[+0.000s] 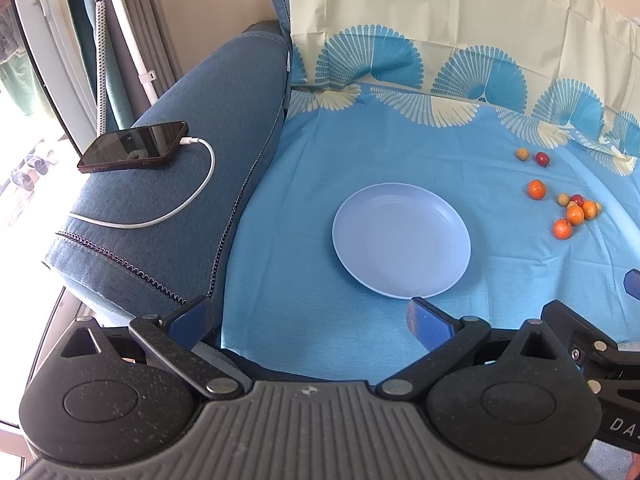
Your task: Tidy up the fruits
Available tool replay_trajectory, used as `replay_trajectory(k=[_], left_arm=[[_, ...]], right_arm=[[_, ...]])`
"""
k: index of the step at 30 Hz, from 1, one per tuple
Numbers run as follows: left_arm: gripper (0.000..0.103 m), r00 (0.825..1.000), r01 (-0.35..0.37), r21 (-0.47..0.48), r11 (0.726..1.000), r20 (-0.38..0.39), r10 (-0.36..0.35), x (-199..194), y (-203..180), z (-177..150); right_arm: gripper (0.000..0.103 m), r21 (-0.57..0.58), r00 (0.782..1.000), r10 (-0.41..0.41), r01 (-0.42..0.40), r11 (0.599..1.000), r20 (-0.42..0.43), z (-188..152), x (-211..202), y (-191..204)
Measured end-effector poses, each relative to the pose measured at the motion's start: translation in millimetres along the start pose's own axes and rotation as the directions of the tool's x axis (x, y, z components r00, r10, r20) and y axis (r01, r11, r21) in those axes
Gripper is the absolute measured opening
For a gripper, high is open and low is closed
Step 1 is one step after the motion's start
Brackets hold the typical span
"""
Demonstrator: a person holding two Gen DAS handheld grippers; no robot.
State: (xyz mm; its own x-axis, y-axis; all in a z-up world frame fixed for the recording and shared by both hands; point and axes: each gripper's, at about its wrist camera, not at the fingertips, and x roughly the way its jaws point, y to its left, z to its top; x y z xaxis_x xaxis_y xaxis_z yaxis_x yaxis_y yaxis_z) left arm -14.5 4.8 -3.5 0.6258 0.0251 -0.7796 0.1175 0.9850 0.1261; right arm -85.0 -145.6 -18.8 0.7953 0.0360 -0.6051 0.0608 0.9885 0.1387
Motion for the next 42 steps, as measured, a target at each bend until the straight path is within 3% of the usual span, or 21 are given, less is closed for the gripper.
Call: replay_trajectory(k=[9,15,24,32,39,42], left_arm=[[0.103,1.0,0.009,0.045,0.999,-0.029,-0.008,4.1,-15.2,3.6],[0.103,0.997,0.07,0.096,0.993,-0.048,-0.065,9.7,-47.8,13.7],[0.103,0.983,0.182,0.237,0.954,-0.053,-0.175,51.3,-153.1,41.3],[0.103,0.978,0.208,0.322,0.924,-0.088,-0.19,125.7,-259.9,85.9],[0.103,0.963,0.255,0.282,0.925,-0.164,-0.216,220.1,-338.7,134.2],[0.103,0.963,0.255,0.282,0.925,-0.165,-0.216,252.1,-362.6,151.6]], right_arm=[[0.103,0.076,1.0,-0.017,0.015,0.997,0.026,-3.1,5.1,-20.8],[0.103,0.175,0.988,-0.139,0.127,0.976,0.062,-6.4,11.2,-69.8],[0.103,0.354,0.924,-0.383,0.357,0.864,0.004,-30.2,21.6,-184.0],[0.102,0.387,0.855,-0.516,0.492,0.78,-0.047,-31.4,72.4,-282.9],[0.102,0.459,0.866,-0.485,0.481,0.747,-0.119,-27.8,172.2,-351.2],[0.102,0.499,0.885,-0.444,0.45,0.741,-0.139,-23.4,212.3,-365.5]])
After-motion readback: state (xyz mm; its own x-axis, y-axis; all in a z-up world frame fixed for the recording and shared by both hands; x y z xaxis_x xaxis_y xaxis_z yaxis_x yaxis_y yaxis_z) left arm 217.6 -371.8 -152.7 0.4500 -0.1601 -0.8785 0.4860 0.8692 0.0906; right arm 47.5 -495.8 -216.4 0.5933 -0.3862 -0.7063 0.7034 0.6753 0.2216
